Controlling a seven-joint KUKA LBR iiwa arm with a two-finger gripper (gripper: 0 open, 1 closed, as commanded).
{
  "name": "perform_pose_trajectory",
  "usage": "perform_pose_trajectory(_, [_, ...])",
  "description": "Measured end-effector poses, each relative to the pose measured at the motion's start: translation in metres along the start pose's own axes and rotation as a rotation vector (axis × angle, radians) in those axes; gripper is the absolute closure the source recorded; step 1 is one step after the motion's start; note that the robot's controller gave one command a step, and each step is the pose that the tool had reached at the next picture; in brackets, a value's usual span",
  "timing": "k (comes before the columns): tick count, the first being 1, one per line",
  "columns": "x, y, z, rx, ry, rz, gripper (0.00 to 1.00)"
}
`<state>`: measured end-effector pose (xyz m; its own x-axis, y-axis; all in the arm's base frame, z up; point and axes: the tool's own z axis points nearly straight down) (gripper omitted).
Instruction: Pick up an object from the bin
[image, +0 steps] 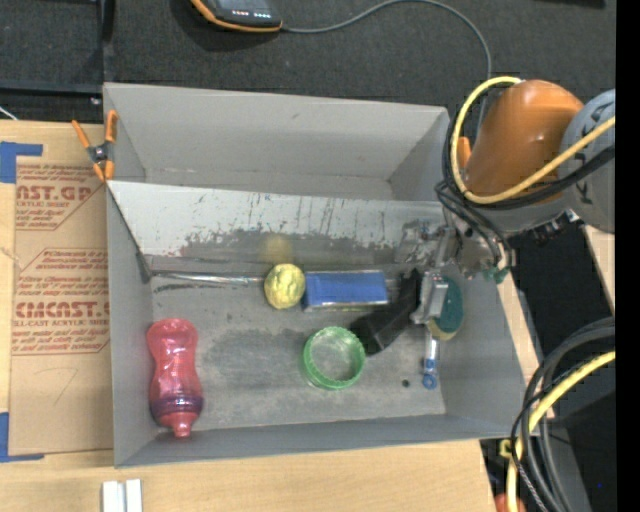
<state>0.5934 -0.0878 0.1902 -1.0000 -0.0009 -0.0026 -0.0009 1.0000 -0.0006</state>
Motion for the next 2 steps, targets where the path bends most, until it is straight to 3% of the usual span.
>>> perform_pose_trajectory(1, [0.0, 0.0, 0.0, 0.0, 0.0, 0.0, 0.0])
perform_pose_trajectory(2, [0.0, 0.007, 0.014, 0.003, -0.011, 0.024, 0.0])
